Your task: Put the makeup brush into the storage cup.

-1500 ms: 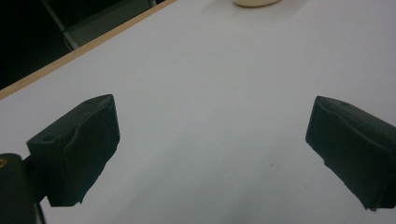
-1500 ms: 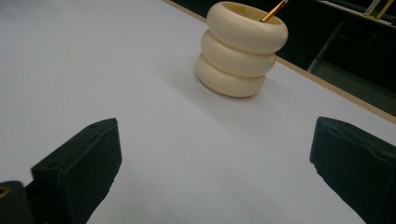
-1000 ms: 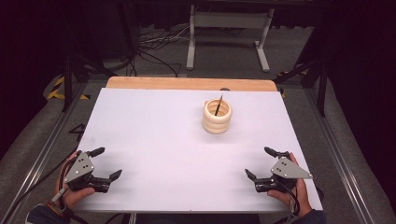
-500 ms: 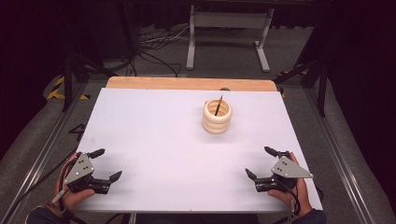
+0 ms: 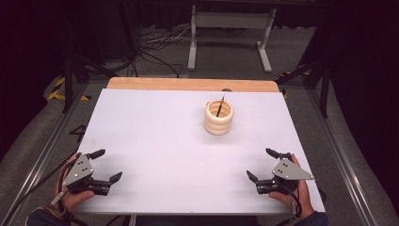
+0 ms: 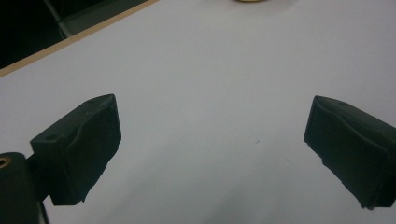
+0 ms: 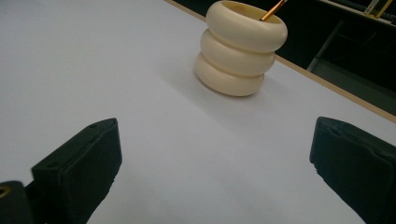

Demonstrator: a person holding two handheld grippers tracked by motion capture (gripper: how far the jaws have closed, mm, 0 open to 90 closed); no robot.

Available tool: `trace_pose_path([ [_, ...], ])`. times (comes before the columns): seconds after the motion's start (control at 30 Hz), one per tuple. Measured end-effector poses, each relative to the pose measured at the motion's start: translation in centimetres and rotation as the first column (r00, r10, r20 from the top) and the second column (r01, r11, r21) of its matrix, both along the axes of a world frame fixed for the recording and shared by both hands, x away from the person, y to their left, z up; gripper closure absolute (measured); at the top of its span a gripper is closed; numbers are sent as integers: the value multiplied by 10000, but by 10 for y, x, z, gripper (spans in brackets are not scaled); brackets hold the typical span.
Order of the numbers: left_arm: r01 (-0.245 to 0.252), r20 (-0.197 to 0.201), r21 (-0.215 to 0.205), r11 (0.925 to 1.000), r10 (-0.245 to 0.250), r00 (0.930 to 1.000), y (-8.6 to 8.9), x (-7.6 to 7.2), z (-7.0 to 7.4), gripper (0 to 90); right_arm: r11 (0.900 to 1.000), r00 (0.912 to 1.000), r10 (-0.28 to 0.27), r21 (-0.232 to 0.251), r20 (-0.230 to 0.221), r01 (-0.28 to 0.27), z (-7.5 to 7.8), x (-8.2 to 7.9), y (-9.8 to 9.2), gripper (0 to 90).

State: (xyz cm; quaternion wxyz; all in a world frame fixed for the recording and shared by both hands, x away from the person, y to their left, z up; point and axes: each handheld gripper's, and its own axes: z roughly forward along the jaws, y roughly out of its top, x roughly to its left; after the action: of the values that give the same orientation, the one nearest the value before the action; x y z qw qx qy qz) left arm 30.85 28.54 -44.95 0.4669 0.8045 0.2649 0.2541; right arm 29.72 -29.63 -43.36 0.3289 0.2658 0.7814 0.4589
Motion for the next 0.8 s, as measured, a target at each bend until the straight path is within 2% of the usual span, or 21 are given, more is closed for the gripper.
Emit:
trace_pose_path([
  [0.1,-11,63,123,9999,10,10000,-1,0,1,44,10000,10000,15,31,38,-15,0,0,-1,28],
  [0.17,-40,81,-5,10000,40,10000,-1,0,2,45,10000,10000,-13,62,51,13,1,0,-1,28],
  [0.43,25,61,113,9999,-25,10000,-1,0,1,45,10000,10000,3,7,64,-3,1,0,0,28],
  [0.8,108,-206,202,9997,-104,9997,-7,3,-3,48,9999,10000,32,100,22,-32,0,0,-1,29],
])
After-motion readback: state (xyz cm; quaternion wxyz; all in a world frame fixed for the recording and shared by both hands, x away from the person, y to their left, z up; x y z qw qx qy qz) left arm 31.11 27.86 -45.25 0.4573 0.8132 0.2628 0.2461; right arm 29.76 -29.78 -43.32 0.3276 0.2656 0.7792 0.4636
